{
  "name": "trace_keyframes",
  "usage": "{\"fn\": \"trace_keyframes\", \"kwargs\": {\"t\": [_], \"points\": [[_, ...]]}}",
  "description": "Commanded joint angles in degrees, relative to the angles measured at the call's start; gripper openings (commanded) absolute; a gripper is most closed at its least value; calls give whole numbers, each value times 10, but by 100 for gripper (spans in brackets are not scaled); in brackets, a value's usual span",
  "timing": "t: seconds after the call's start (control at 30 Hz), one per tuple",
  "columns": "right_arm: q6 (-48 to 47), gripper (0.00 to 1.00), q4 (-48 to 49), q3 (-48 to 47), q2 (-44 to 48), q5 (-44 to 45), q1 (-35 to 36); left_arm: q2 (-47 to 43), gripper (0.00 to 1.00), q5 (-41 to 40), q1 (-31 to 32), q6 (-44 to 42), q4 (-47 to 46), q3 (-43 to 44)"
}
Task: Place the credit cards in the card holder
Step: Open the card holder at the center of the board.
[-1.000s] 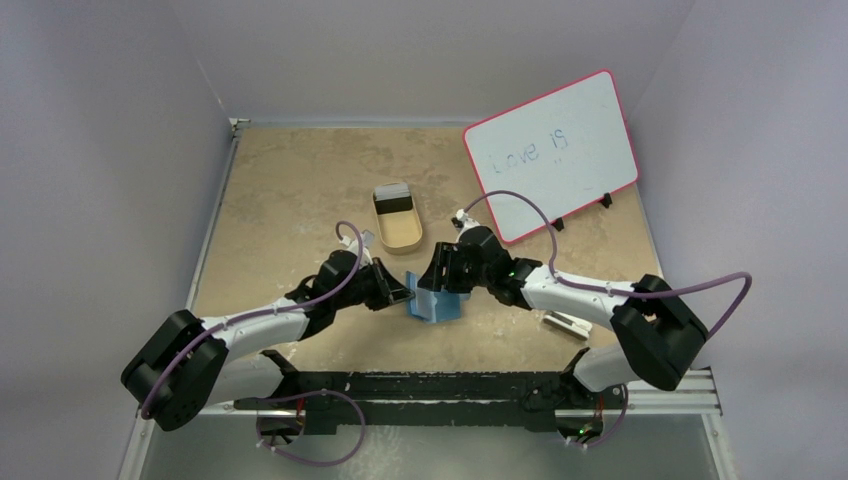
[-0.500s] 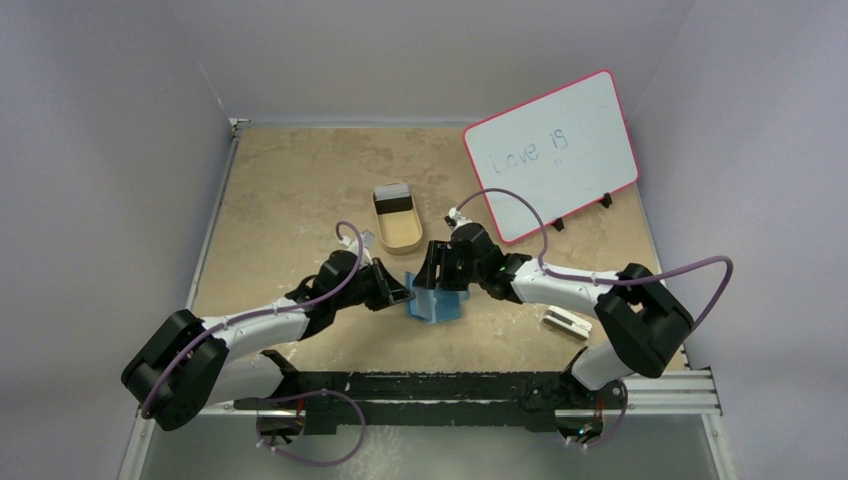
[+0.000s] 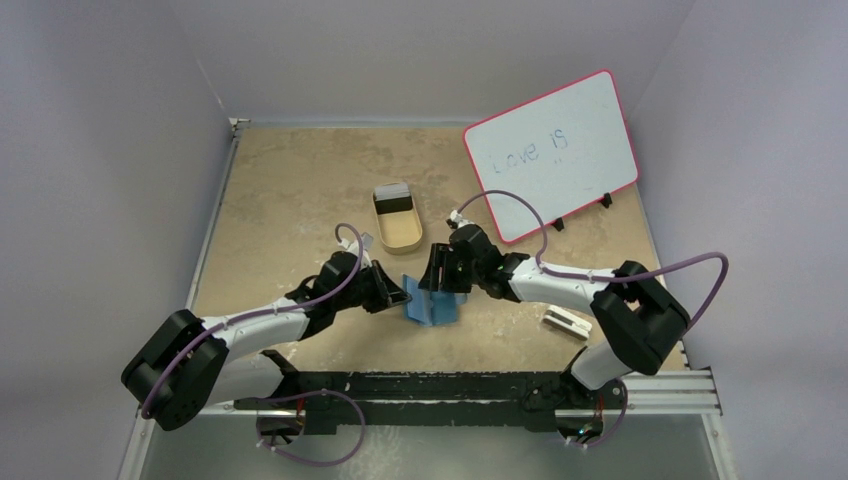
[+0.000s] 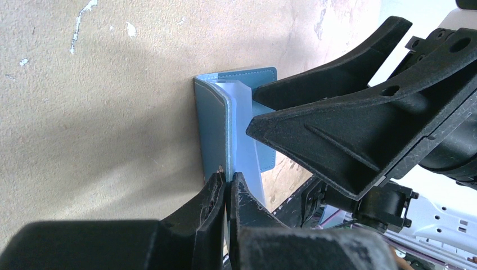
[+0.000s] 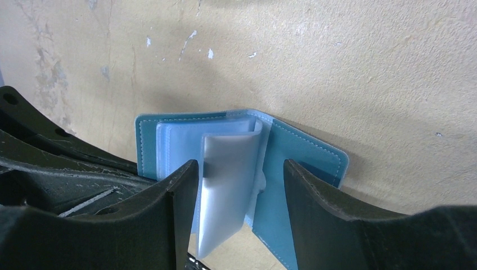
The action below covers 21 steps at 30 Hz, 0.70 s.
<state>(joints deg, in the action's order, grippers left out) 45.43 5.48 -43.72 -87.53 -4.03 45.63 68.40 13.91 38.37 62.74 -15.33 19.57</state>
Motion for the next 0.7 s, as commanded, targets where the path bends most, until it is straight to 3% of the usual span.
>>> {"fn": "trace_keyframes", "kwargs": {"t": [0.0,0.4,0.67], "points": [[-11,59,-10,-19,-2,12,-2,-5,0,-9,-2,-15,-14,13],[-29,55,-165,-51,72,148,-1,-13,0,-25,-1,-24,21,23],[-18,44,-88,-55,132,56,14,-9,0,-27,-2,-12,4,17]]}}
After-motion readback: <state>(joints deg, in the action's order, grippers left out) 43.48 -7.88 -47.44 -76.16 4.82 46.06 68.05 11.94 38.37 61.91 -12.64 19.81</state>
